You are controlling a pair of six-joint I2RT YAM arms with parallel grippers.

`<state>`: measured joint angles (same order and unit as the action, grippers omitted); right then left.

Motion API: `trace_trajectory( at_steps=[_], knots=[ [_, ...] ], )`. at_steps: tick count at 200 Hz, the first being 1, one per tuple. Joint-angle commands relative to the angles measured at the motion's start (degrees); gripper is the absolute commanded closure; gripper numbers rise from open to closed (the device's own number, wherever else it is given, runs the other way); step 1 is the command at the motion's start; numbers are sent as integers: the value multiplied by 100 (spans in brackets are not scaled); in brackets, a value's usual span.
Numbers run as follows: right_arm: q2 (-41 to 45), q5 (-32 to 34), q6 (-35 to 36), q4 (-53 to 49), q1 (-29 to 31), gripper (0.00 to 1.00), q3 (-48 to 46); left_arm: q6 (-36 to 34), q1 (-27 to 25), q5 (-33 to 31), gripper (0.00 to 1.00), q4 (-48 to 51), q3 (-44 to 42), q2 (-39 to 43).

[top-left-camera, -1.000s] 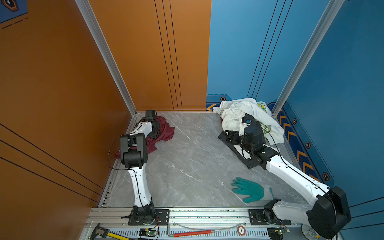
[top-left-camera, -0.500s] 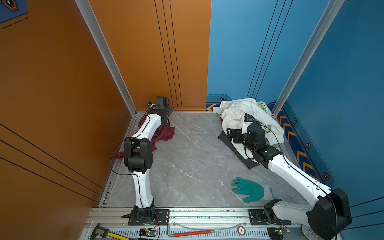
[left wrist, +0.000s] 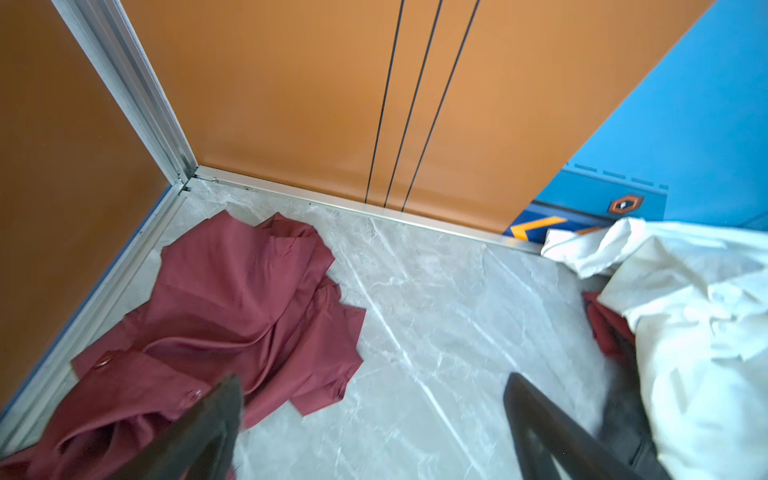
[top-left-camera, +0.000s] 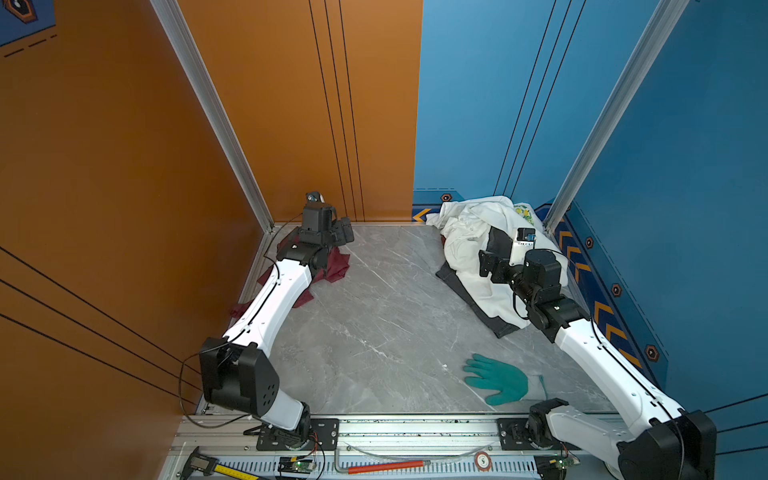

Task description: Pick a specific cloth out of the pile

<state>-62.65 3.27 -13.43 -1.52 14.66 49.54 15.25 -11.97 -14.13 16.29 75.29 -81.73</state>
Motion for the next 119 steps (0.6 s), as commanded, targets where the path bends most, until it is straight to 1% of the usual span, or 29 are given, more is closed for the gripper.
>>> trace_trajectory(
  at_steps=[1, 16, 35, 55, 68, 85, 103, 119],
  knots=[
    [254, 71, 208, 30, -104, 0, -251, -877, 276, 64, 2, -869, -947, 784],
    [335, 201, 295, 126, -177, 0, -416, -768, 568, 269, 2, -1015, -1453, 1184],
    [426, 458, 444, 318, -261, 0, -696, -572, 890, 292, 2, -1280, -2124, 1506],
    [490, 590, 498, 697, -388, 0, -1086, -566, 1090, 459, 2, -2037, -2955, 1632],
    [492, 666, 504, 989, -462, 0, -1350, -699, 1135, 527, 2, -2654, -3512, 1627],
    [398, 710, 509, 1397, -545, 0, -1687, -921, 1135, 628, 2, -3329, -4036, 1551],
    [203, 727, 541, 1759, -593, 0, -1944, -1271, 1135, 536, 2, -3675, -4317, 1242],
    [-15, 717, 600, 2091, -637, 0, -2141, -1382, 1135, 426, 2, -4213, -4647, 991]
  ],
)
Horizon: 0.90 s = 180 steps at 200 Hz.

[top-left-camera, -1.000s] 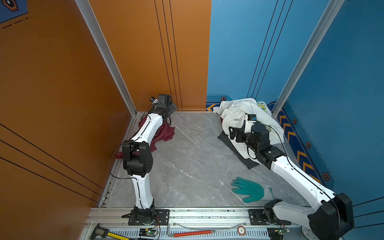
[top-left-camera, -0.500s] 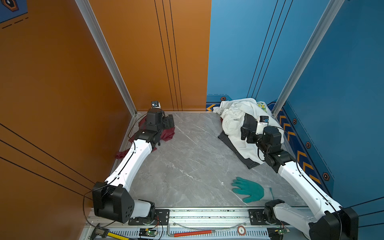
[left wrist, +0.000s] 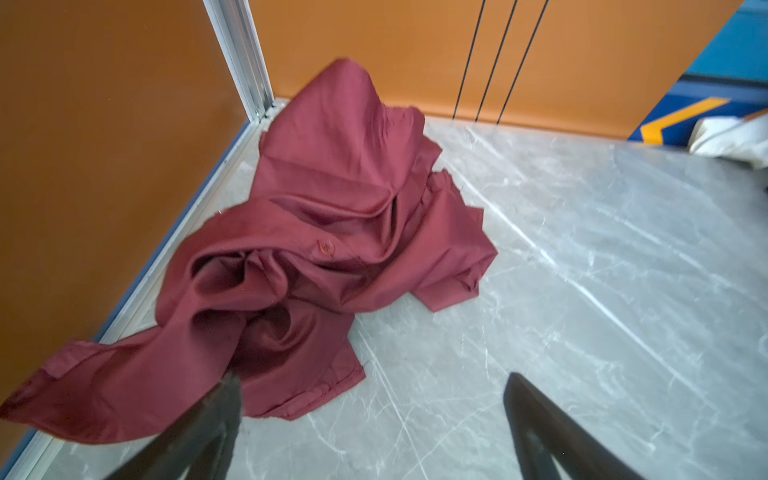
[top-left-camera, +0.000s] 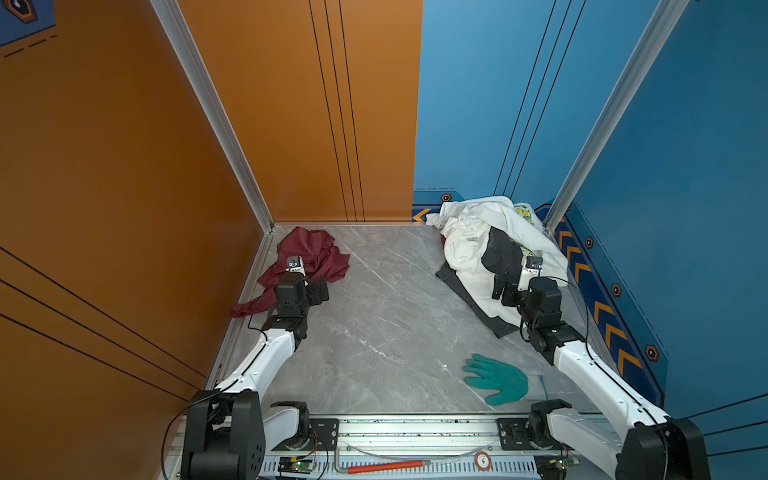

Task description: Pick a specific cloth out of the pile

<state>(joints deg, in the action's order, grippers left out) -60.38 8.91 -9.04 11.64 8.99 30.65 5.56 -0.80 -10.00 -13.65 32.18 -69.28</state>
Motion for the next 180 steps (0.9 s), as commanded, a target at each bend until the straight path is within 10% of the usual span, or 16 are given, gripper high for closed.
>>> trace_trajectory(
  at_steps=[1, 83, 180],
  knots=[
    [-253, 150, 163, 790, -76, 0, -261, -415, 18, 14, 2, -1280, -358, -267],
    [-1076, 273, 552, 2243, -293, 0, -1065, -301, 89, 108, 2, -3776, -1271, -1465],
    [-2501, 38, 583, 4663, -662, 0, -1402, -354, 10, -42, 2, -4119, -1231, -1940]
  ],
)
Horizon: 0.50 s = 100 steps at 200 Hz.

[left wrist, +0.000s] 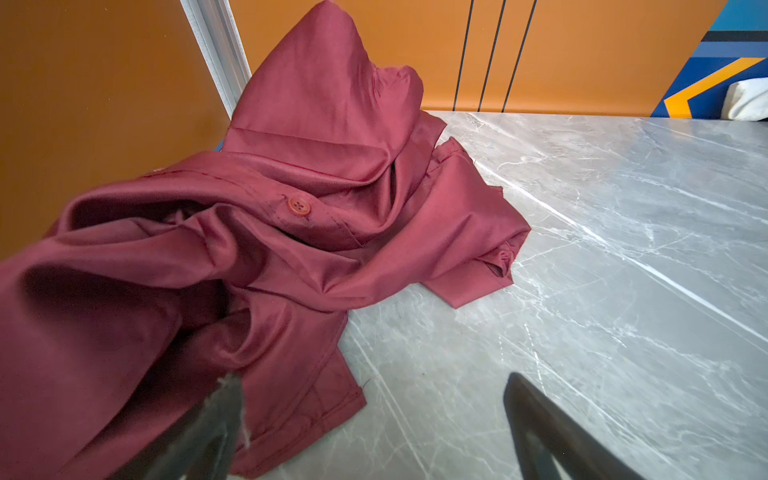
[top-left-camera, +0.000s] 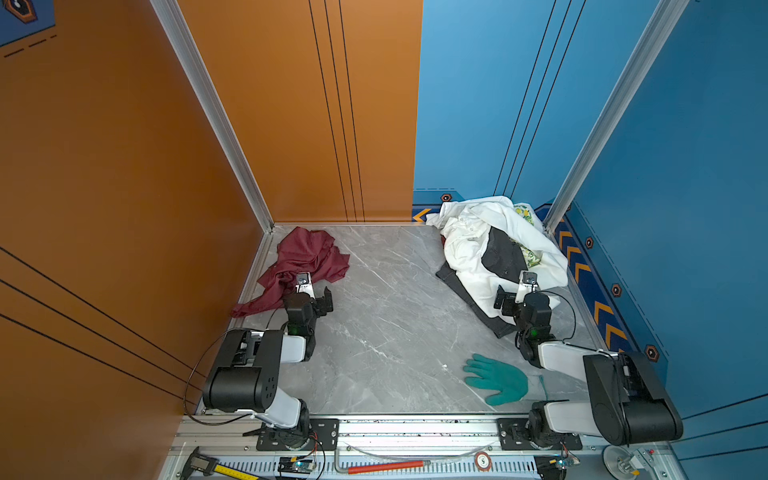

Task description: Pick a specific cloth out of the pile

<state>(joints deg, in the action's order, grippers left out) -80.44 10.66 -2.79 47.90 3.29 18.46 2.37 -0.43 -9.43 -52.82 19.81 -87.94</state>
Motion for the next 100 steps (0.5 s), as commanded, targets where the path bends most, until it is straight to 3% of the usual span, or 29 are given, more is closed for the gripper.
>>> trace_trajectory(
  at_steps=[1, 15, 42, 51, 100],
  knots=[
    [-519, -149, -40, 1059, -92, 0, -184, -35, -23, -101, 2, -203, 14, -78],
    [-904, -134, 15, 1529, -37, 0, -211, -70, -23, -69, 2, -200, 54, -119],
    [-870, -189, 7, 556, -60, 0, 249, -237, -186, -331, 2, -137, 163, -199],
    [-758, -533, -109, 173, -270, 0, 355, -231, -186, -331, 2, -115, 168, -197],
    [-814, -450, -107, 410, -223, 0, 285, -220, -193, -333, 2, -125, 149, -178]
  ],
)
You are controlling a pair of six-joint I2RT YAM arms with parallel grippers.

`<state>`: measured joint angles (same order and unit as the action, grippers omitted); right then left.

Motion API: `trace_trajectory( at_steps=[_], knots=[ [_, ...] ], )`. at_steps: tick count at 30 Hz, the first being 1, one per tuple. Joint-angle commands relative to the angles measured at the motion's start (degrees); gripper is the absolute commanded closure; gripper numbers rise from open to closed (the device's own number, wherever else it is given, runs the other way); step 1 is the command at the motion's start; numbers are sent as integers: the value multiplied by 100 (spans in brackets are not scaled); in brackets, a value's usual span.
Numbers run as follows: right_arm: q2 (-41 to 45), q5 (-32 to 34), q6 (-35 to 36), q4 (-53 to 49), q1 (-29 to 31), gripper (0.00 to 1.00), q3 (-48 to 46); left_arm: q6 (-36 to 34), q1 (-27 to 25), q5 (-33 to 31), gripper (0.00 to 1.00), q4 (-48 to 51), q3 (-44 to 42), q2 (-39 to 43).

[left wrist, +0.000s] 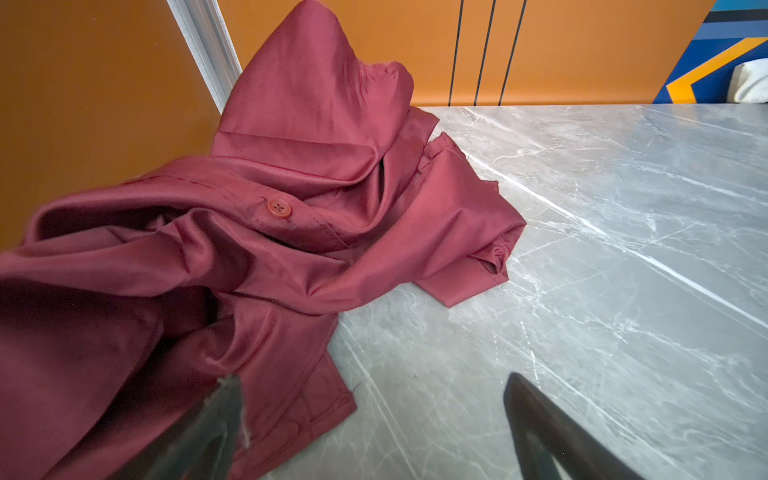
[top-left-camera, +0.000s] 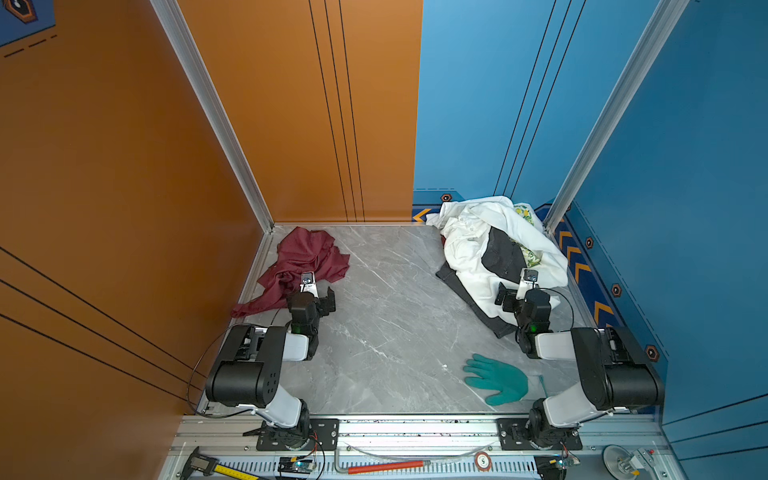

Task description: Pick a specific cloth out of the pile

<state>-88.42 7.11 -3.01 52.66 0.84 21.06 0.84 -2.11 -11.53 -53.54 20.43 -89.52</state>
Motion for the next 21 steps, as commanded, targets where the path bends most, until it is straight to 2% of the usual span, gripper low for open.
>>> trace_trajectory(
  at_steps=[1, 21],
  knots=[
    [-17, -96, -81, -65, 21, 0, 28, -67, -26, -122, 2, -52, 86, -21],
    [-25, -37, -50, -74, 65, 0, 39, -67, -26, -121, 2, -60, 77, -11]
  ],
)
